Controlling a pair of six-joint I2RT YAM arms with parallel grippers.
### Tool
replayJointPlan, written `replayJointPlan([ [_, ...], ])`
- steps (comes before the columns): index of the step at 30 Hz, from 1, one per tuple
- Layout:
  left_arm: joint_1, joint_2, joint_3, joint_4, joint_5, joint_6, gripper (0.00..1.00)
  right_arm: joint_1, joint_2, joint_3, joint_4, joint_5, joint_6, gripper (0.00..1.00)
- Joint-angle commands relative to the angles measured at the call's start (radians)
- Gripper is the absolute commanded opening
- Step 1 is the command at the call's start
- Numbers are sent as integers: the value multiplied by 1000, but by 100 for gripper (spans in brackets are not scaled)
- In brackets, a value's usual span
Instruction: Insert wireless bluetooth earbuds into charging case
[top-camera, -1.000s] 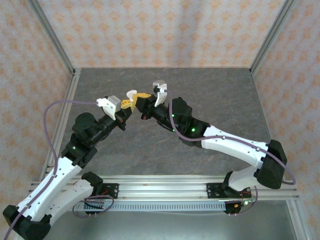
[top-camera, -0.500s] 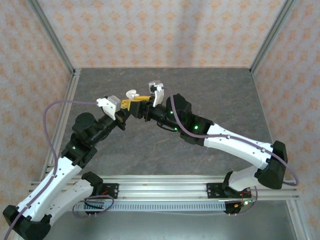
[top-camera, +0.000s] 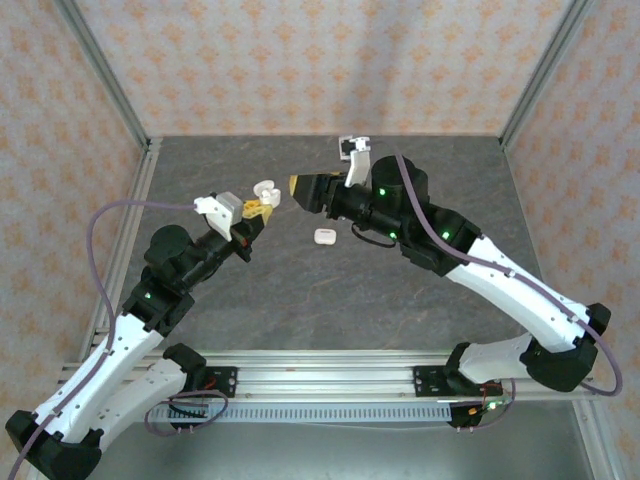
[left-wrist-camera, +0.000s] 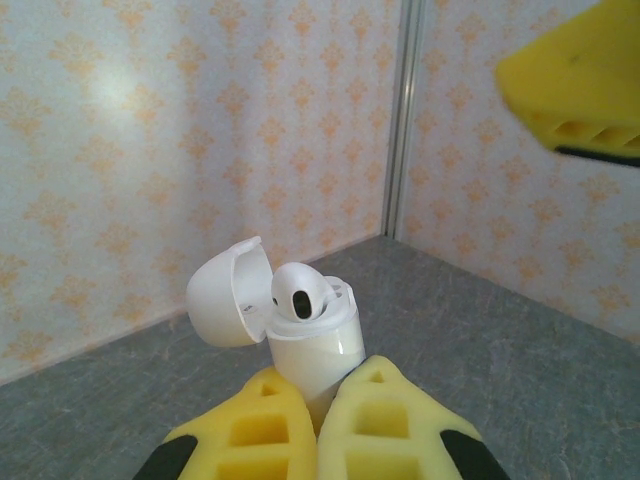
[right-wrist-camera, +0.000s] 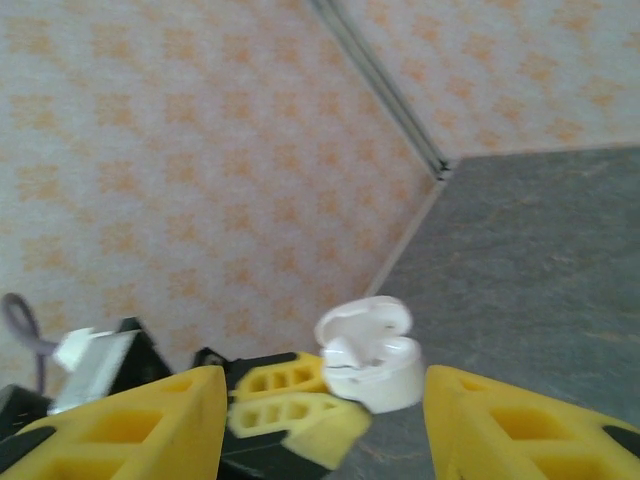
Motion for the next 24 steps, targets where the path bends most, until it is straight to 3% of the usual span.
replayJointPlan([
  [1,-3,-18,41,-27,65,12,0,-99,17,21,-204,-21,70,53],
  [5,-4,-15,50,-81,118,18,0,-255,103,58,-391,-28,47,48],
  [9,-5,-16,38,-99,154,6,0,-336,254,104,-496,-15,-40,47],
  [17,-6,-7,16,-98,161,-1,0,-474,571,136,-462,-93,-2,37],
  [24,-7,19,14,-101,161,6,0,-506,798,249,-457,-87,31,38],
])
